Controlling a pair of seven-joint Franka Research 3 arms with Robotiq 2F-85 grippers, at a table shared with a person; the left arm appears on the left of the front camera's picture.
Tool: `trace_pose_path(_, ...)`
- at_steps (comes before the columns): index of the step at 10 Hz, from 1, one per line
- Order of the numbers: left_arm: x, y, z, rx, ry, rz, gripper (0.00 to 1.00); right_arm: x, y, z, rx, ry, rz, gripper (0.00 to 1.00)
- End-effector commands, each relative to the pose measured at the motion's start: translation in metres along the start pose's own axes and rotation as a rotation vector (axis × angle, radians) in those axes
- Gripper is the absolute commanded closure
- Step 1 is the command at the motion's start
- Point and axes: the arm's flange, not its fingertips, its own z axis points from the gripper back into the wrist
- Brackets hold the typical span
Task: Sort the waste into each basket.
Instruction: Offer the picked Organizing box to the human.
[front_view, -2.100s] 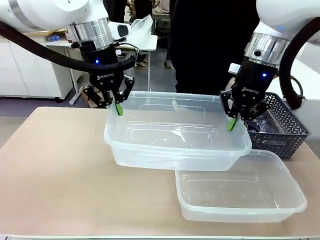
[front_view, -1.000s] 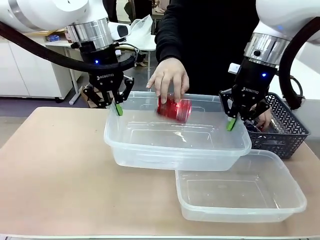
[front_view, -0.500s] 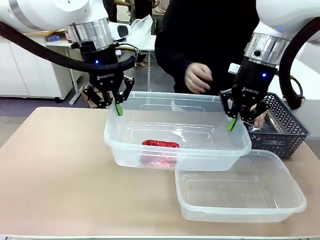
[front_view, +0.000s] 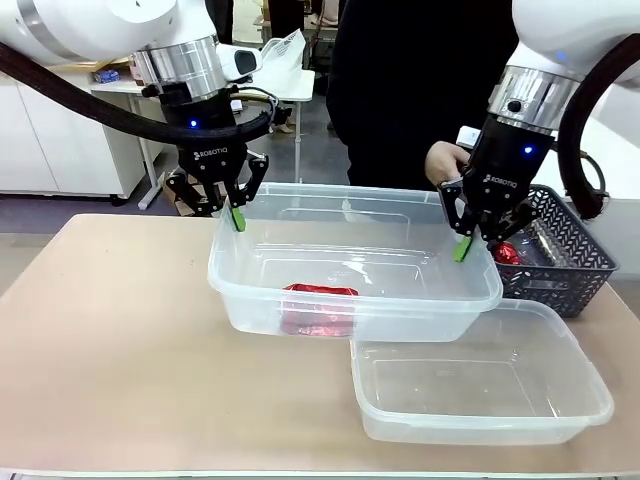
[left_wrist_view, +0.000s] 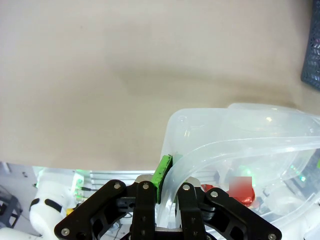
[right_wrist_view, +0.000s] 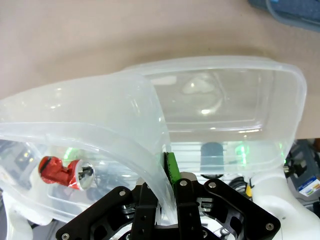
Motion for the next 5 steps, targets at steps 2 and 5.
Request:
trace_pose_path(2, 0.0024, 0.0008, 0.0083, -0.02, -0.001, 0.009, 0.94, -0.0009, -0.0016, 0.0007, 0.007, -0.004, -0.003, 0.95)
trace_pose_path(5, 0.0024, 0.0008, 0.0083, -0.02, -0.001, 0.009, 0.94, -0.0009, -0.0016, 0.0007, 0.007, -0.004, -0.003, 0.95)
